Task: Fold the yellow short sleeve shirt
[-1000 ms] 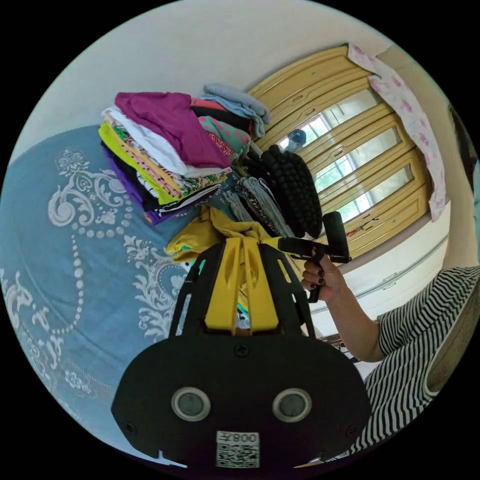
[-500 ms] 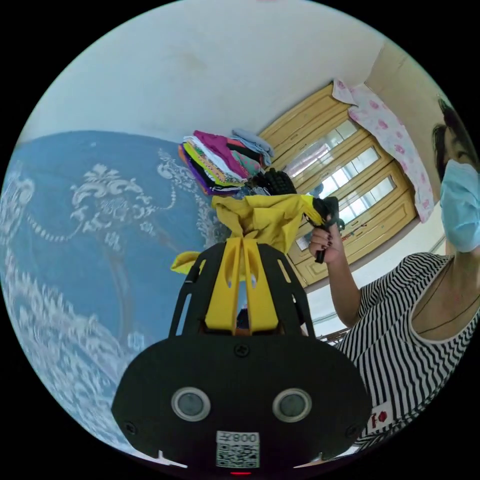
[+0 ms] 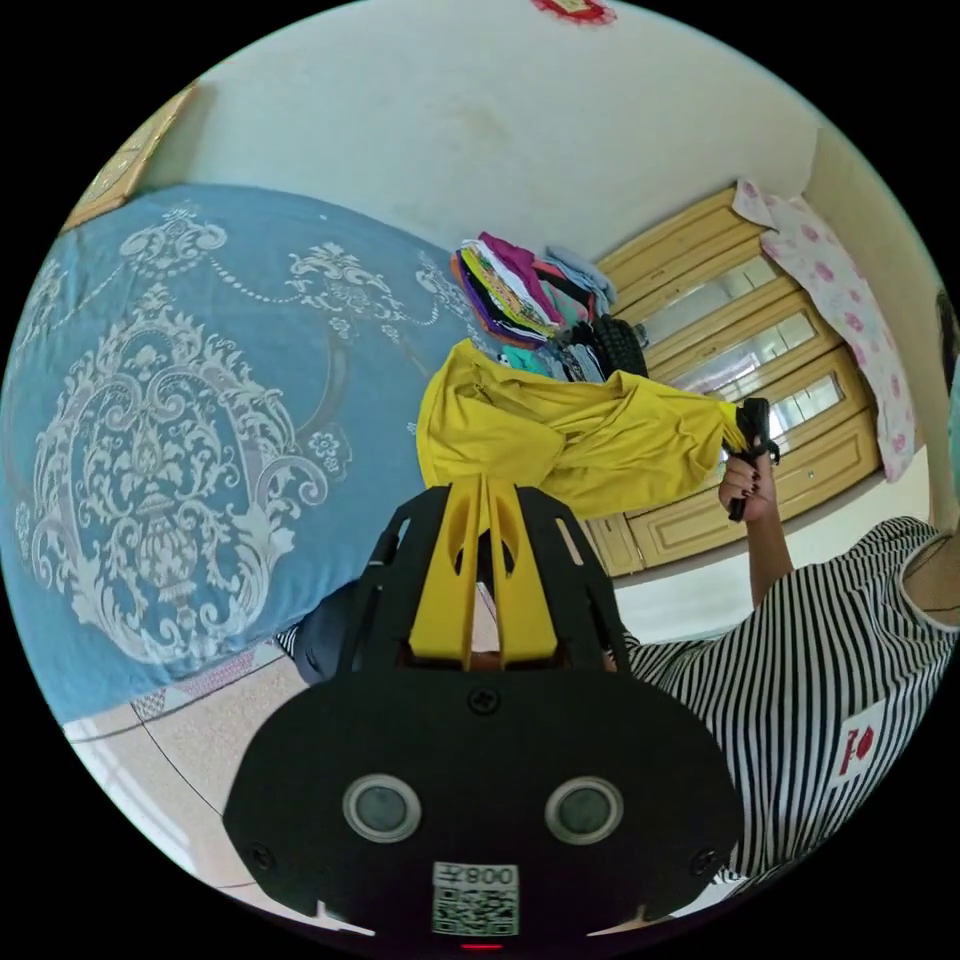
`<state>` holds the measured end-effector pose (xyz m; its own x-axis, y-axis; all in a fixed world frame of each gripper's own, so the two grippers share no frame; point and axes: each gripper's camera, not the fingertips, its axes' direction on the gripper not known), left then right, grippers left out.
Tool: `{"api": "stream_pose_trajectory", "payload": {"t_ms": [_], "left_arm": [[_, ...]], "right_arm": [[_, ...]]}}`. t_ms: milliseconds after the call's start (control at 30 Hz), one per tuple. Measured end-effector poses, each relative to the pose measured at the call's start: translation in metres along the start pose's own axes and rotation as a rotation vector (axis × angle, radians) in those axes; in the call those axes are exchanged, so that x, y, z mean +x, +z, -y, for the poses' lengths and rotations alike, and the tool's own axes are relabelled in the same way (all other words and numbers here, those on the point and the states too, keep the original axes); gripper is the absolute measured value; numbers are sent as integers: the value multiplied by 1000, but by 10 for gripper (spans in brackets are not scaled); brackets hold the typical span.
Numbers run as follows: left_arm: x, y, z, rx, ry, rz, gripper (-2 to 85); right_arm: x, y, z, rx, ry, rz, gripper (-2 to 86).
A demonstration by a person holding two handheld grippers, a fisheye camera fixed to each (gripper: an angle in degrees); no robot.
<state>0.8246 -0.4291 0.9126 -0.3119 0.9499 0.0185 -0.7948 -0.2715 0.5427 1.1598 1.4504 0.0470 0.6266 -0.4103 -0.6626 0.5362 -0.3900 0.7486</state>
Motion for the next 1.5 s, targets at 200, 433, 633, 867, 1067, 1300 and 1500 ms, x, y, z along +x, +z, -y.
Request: {"api": "stream_pose_trajectory", "payload": {"t_ms": [200, 433, 633, 867, 1067, 1300, 1500], "left_arm": [[77, 81, 160, -77, 118, -134, 50], [121, 201, 354, -220, -35, -299, 75], [139, 263, 442, -291, -239, -327, 73], [219, 269, 516, -265, -301, -427, 17], [312, 181, 570, -90, -250, -547, 5], [441, 14, 593, 139, -109, -585, 2], [580, -152, 576, 391, 46, -578, 2]], "right_arm": [[-15, -39, -9, 49, 11, -10, 0], [-10, -73, -8, 76, 54, 54, -1], [-11, -97, 5, 58, 55, 98, -3], [-25, -122, 16, 38, 44, 126, -3], [-55, -150, 12, 58, 16, 107, -3], [-119, -188, 0, 125, -96, 98, -1], [-195, -231, -22, 231, -235, 69, 0]]}}
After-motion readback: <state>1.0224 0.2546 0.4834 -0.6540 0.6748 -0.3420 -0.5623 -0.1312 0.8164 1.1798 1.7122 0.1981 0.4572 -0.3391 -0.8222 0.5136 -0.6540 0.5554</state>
